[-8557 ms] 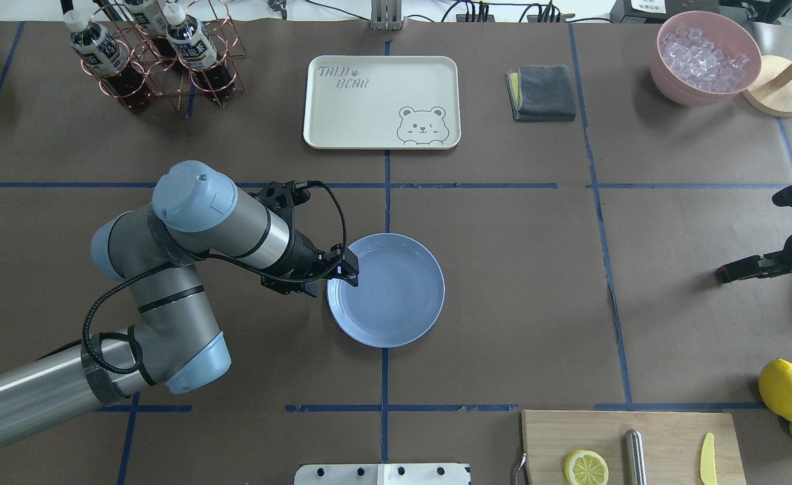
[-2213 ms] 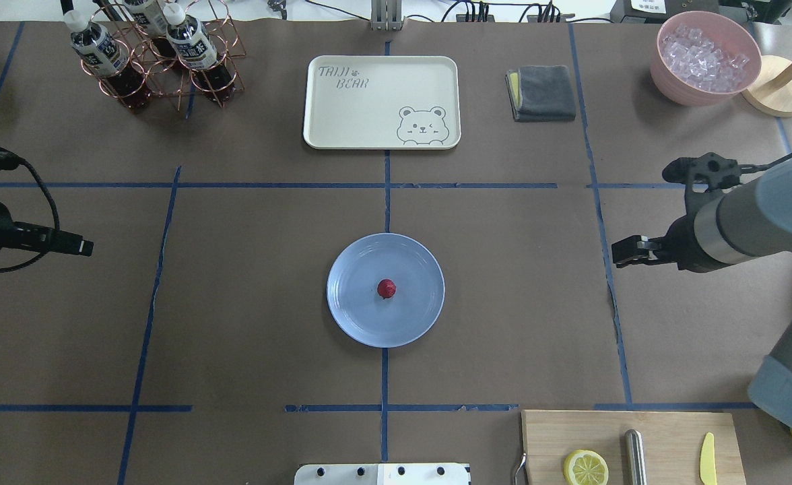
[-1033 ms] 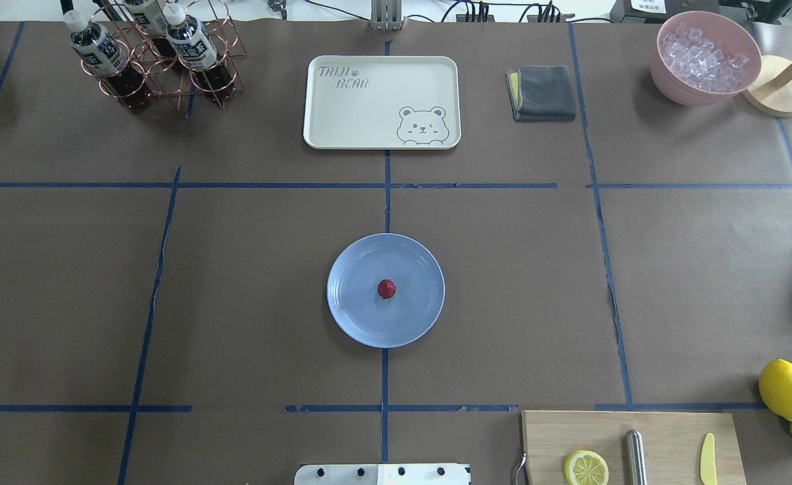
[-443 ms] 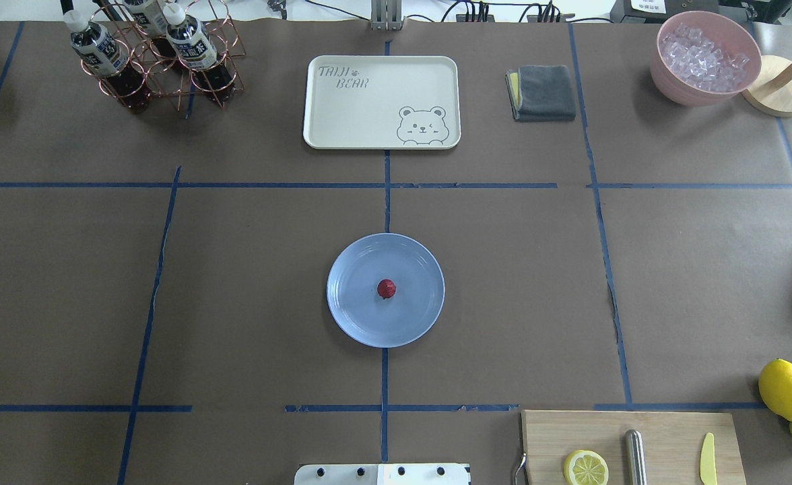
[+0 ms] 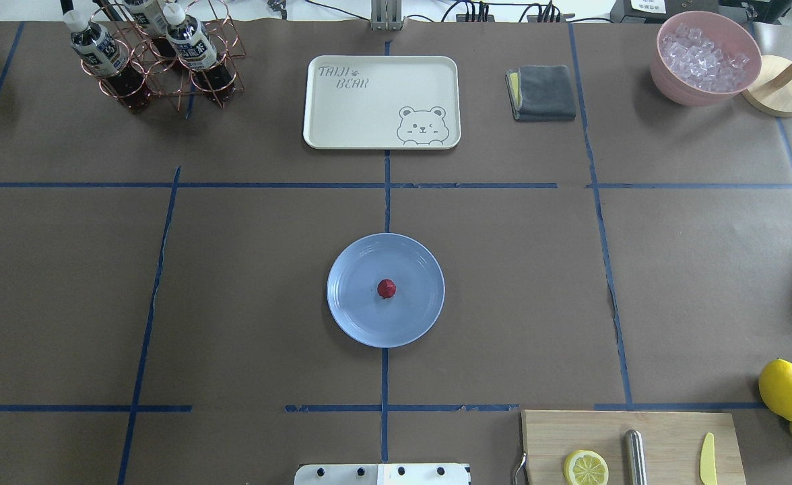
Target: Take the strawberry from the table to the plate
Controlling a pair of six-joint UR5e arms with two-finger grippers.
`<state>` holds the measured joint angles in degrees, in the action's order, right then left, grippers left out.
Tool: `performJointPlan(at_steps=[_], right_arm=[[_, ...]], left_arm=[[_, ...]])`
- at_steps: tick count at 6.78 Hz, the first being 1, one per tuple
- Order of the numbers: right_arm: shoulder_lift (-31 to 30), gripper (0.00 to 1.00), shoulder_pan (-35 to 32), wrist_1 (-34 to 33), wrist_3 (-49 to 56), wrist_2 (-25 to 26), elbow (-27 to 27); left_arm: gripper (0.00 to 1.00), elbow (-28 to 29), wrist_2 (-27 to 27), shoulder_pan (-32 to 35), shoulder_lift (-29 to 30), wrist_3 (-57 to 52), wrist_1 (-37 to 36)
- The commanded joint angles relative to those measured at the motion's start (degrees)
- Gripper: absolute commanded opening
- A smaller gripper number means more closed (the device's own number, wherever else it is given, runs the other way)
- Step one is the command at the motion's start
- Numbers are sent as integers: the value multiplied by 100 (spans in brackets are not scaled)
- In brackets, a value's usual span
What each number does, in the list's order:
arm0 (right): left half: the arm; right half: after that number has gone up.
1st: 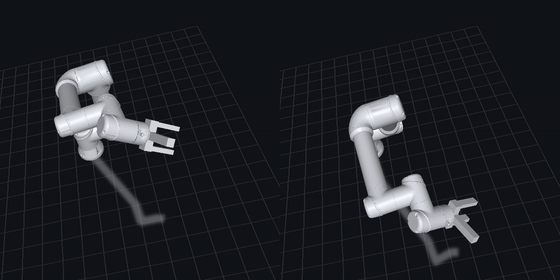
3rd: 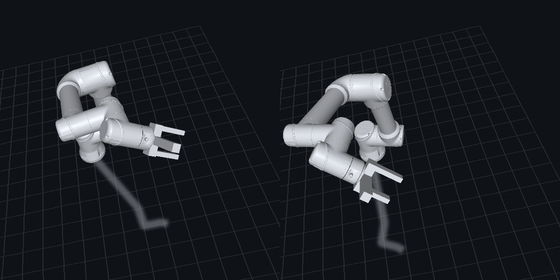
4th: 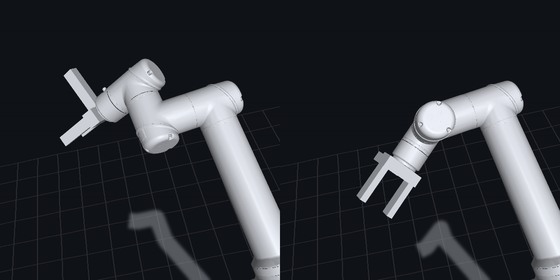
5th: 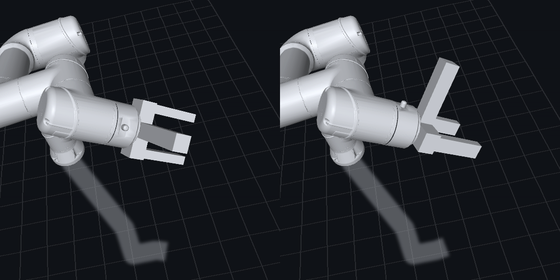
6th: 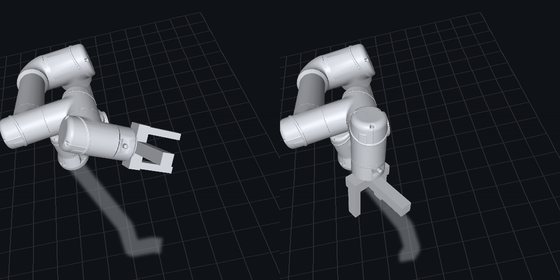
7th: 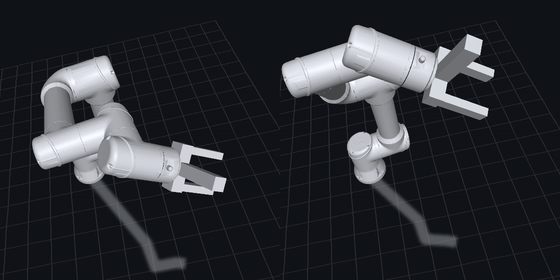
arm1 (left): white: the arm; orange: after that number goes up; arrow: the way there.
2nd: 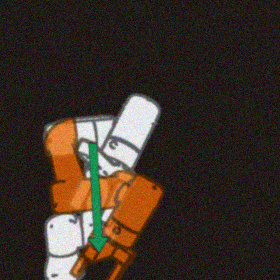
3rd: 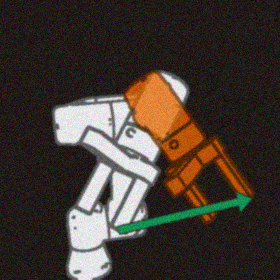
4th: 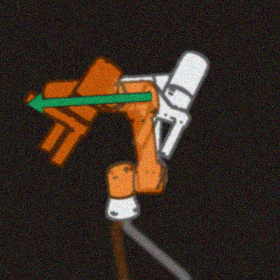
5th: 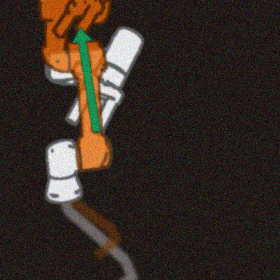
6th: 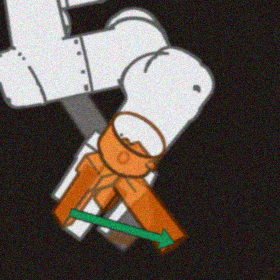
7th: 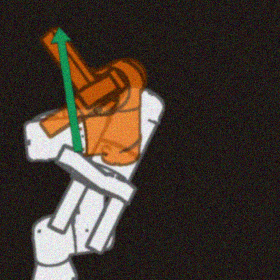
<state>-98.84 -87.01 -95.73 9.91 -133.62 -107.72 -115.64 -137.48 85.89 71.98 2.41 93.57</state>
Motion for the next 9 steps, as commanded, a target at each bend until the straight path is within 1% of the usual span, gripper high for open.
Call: performJointPlan(at_steps=[1,2,5,6,7,8,9], right_arm=[[-39,100,0,19,-24,-311,-21],[-39,100,0,28,-25,-375,-38],[-100,100,-9,37,-25,-305,-197],[-162,100,-9,45,1,-357,-197],[-188,100,-17,37,2,-384,-197],[-223,100,-9,28,-42,-376,-136],[-267,100,-9,37,-60,-367,-135]], left_arm=[[100,346,2,60,-88,-205,-111],[100,384,-33,68,-88,-206,-93],[100,367,-86,103,-96,-197,-93],[100,358,-208,121,-79,-197,-76],[100,445,-392,130,-9,-197,-84],[100,585,-394,121,70,-206,-102],[100,630,-359,121,358,-206,-154]])
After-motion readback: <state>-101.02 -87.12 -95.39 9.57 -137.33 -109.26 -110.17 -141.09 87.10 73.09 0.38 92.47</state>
